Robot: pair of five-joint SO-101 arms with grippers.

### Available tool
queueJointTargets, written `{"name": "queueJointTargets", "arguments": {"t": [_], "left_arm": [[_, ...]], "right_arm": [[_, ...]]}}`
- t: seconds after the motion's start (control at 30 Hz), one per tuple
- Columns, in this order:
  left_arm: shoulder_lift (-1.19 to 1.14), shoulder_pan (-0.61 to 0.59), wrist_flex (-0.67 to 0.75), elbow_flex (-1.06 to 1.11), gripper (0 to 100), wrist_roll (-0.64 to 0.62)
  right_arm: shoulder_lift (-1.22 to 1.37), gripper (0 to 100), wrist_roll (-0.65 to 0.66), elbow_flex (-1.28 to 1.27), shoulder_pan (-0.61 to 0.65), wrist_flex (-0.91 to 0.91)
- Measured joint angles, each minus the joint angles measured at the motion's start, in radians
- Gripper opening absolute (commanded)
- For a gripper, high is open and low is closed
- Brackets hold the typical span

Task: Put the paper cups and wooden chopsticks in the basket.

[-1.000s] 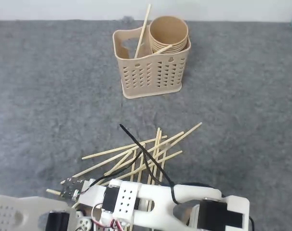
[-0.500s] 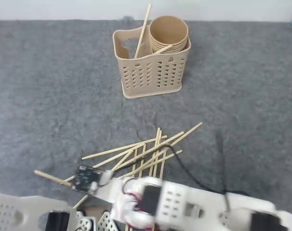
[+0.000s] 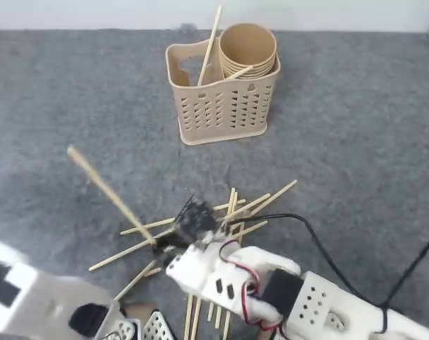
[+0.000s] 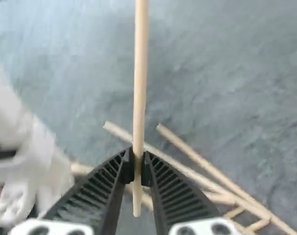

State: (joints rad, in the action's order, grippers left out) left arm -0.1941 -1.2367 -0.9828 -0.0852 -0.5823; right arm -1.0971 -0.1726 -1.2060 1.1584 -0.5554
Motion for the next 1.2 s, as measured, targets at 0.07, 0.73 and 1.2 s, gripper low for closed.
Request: {"name": "queueJointTargets", "arguments": {"t": [0.07, 0.73, 1.2], "left_arm": [[0.058, 0.063, 0.0, 0.083, 6, 0.006], [0.477, 0.704, 0.537, 0.985, 7, 0.169], [0.483, 0.862, 0.618, 1.06, 7, 0.497]], "right_arm": [[-0.002, 1.2, -0.009, -0.04, -0.041, 0.083], [-0.005, 1.3, -0.057, -0.281, -0.296, 0.795], [-0.005, 1.3, -0.239, -0.051, -0.649, 0.879]]}}
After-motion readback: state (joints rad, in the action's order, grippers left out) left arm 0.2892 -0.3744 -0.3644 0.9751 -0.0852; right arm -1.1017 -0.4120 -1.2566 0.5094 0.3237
